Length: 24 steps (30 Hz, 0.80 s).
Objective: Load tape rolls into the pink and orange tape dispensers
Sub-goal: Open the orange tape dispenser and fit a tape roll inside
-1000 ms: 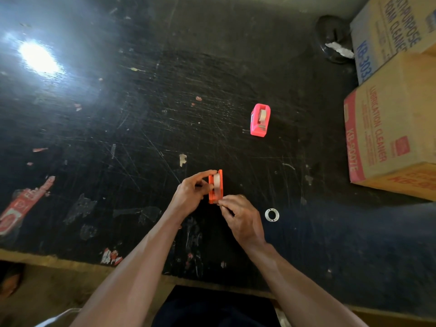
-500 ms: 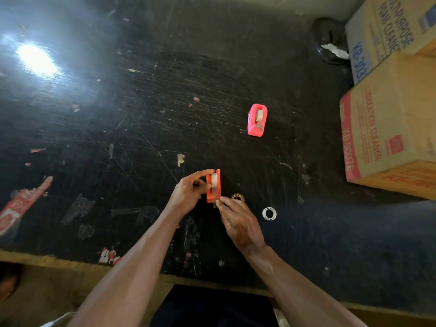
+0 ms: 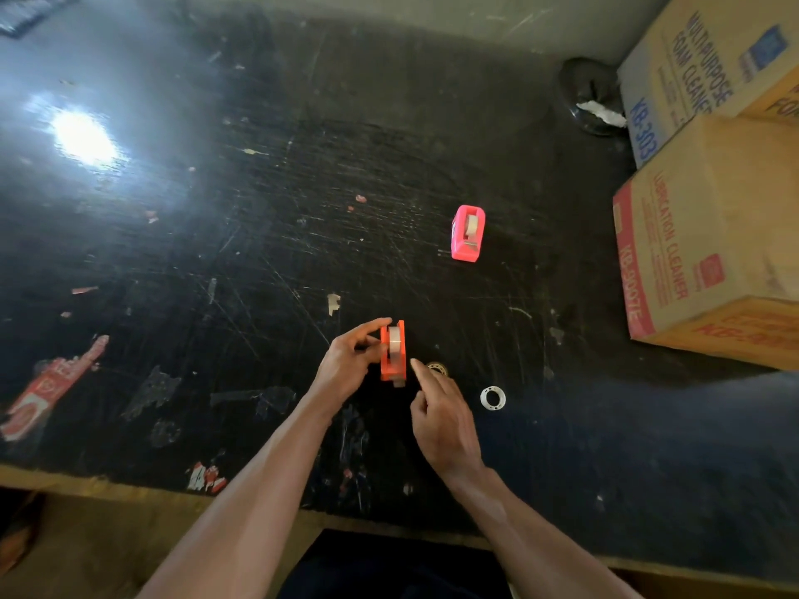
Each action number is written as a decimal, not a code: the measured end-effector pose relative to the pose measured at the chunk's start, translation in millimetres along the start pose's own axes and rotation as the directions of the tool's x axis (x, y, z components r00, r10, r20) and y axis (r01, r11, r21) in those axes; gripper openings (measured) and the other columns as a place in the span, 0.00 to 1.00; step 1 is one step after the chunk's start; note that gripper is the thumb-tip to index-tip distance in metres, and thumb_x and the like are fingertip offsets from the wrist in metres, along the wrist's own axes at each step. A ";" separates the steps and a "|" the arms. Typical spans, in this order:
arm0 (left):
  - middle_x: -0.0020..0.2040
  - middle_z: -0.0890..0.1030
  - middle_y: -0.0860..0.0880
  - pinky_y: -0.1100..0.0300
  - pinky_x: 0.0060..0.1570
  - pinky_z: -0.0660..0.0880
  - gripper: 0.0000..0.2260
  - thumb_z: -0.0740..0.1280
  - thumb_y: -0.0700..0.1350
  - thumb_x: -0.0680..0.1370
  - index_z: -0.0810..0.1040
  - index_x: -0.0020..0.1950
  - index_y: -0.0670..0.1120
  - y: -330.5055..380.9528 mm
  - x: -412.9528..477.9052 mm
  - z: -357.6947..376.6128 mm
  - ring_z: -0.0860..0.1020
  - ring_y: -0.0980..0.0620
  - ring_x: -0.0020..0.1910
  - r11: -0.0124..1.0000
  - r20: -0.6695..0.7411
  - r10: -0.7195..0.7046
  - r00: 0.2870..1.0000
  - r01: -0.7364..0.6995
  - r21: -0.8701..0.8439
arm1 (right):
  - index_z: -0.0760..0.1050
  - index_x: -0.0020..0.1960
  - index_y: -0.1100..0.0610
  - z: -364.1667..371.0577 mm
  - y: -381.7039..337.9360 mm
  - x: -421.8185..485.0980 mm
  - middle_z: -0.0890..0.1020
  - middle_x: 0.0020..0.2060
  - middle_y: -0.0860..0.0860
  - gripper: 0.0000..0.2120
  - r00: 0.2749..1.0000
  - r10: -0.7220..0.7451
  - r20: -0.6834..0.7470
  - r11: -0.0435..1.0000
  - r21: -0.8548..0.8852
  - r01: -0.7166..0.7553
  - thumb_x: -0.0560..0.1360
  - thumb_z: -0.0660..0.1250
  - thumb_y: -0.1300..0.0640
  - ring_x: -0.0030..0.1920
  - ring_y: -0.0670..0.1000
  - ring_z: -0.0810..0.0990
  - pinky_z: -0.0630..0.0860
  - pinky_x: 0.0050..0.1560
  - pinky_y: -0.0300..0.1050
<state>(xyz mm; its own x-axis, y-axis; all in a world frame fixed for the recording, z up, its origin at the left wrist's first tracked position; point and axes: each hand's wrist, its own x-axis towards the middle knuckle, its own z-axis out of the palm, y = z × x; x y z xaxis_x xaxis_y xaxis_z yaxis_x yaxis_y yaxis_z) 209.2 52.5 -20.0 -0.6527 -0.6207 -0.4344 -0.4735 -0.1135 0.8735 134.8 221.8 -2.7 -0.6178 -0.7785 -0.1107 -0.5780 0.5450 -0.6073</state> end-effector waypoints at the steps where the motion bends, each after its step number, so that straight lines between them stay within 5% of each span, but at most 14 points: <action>1: 0.51 0.82 0.51 0.52 0.55 0.77 0.19 0.65 0.41 0.83 0.77 0.70 0.58 0.3 -0.2 -0.4 0.82 0.52 0.51 1.000 -0.006 -0.009 1.000 0.009 -0.018 | 0.63 0.79 0.57 0.4 -3.0 0.9 0.71 0.76 0.53 0.26 0.998 0.068 0.003 0.996 0.050 -0.068 0.83 0.61 0.61 0.77 0.48 0.65 0.54 0.74 0.30; 5: 0.52 0.83 0.50 0.56 0.49 0.79 0.18 0.63 0.42 0.84 0.76 0.71 0.59 1.0 0.9 0.1 0.84 0.50 0.51 0.999 -0.063 -0.037 0.997 0.035 -0.030 | 0.54 0.82 0.55 8.0 -14.8 8.1 0.66 0.78 0.54 0.38 0.967 0.240 0.088 0.957 0.144 -0.251 0.79 0.69 0.49 0.78 0.52 0.64 0.66 0.77 0.51; 9: 0.52 0.83 0.52 0.53 0.54 0.80 0.17 0.64 0.45 0.84 0.75 0.73 0.56 1.1 4.2 -3.8 0.83 0.55 0.48 0.998 -0.197 -0.059 0.979 0.058 -0.010 | 0.54 0.82 0.55 21.5 -24.7 17.1 0.66 0.77 0.55 0.45 0.918 0.372 0.135 0.903 0.176 -0.391 0.74 0.74 0.43 0.77 0.54 0.65 0.67 0.74 0.49; 14: 0.61 0.79 0.47 0.54 0.61 0.76 0.17 0.66 0.45 0.83 0.76 0.72 0.51 -5.4 16.4 -17.8 0.77 0.52 0.60 0.933 -0.359 0.151 0.921 -0.013 0.358 | 0.60 0.79 0.55 35.4 -30.9 27.0 0.69 0.75 0.54 0.42 0.895 0.442 0.062 0.879 0.169 -0.446 0.73 0.76 0.43 0.75 0.52 0.67 0.67 0.72 0.46; 19: 0.74 0.72 0.44 0.45 0.73 0.69 0.23 0.67 0.49 0.81 0.71 0.76 0.49 -18.6 43.5 -33.7 0.67 0.44 0.76 0.751 -0.294 0.294 0.909 -0.030 0.659 | 0.65 0.76 0.55 42.5 -35.1 29.8 0.73 0.70 0.52 0.38 0.882 0.469 -0.045 0.875 0.157 -0.457 0.73 0.76 0.43 0.69 0.50 0.72 0.70 0.66 0.40; 24: 0.81 0.63 0.43 0.43 0.78 0.59 0.26 0.65 0.51 0.82 0.66 0.79 0.48 -33.3 53.2 -40.3 0.57 0.42 0.81 0.641 -0.200 0.316 0.928 -0.054 0.765 | 0.71 0.71 0.55 47.1 -34.1 33.1 0.77 0.65 0.51 0.32 0.874 0.474 -0.107 0.876 0.156 -0.456 0.73 0.75 0.42 0.63 0.47 0.76 0.75 0.60 0.38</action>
<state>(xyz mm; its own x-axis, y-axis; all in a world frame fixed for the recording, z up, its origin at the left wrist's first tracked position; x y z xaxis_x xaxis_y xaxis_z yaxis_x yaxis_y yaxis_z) 214.1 -8.0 -63.3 -0.6368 -0.7665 -0.0835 -0.7214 0.5542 0.4153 159.1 162.8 -22.7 -0.8710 -0.3887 -0.3005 -0.1413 0.7840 -0.6045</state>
